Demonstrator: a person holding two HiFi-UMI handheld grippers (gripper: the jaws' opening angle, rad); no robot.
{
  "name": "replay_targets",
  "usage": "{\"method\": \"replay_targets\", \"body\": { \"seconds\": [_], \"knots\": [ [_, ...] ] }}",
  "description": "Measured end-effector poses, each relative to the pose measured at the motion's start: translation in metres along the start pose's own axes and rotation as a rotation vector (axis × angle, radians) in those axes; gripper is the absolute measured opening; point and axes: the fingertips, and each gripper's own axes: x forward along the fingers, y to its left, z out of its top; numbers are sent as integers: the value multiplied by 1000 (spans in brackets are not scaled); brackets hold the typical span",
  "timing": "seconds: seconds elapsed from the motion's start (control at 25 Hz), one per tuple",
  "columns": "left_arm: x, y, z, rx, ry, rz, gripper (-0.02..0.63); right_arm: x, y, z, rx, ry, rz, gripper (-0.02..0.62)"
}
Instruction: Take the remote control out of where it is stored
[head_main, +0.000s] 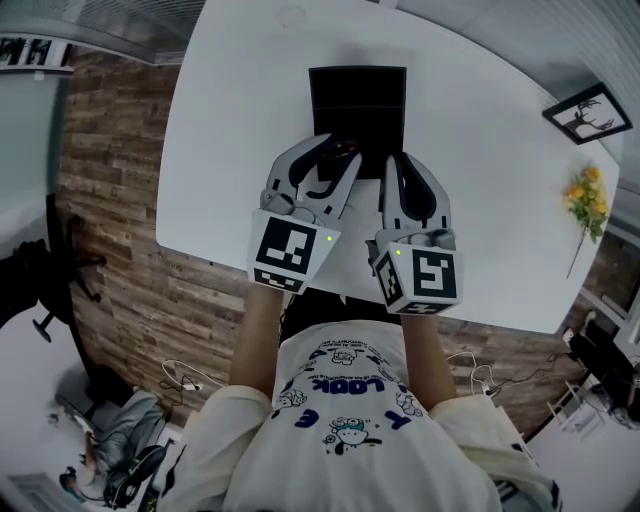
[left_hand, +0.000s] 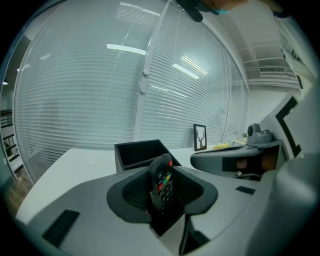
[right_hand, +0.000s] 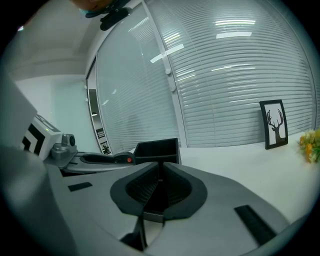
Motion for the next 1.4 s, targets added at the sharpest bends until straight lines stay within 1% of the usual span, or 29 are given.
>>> {"method": "replay_targets", "body": {
  "seconds": [0.24,0.32,0.48,0.64,0.8,1.0,1.2,1.4],
  "knots": [
    [-2,1,0,-21,11,18,119,-2,-1,2,0,-8,-6,49],
    [-3,-1,1,-20,13,17,84,-3,1,3,0,-12,-7,49],
    [-9,-6,6,-7,9,26,71,-7,5,7,-2,-22,-5,49],
    [-19,-8,21,-13,-31,25,71,-12,10,14,-10,-39,-3,49],
    [-31,-7,37,2,-61,27,71,-18,17,24,-15,-67,-6,49],
    [-52,-5,57,-24,-115,19,71,-27,31,36,-27,-98,0,49],
    [-76,-3,76,-6,-162,24,71,-38,44,49,-44,-130,0,49],
    [-106,2,92,-31,-226,37,71,-49,64,64,-70,-170,7,49]
  ]
}}
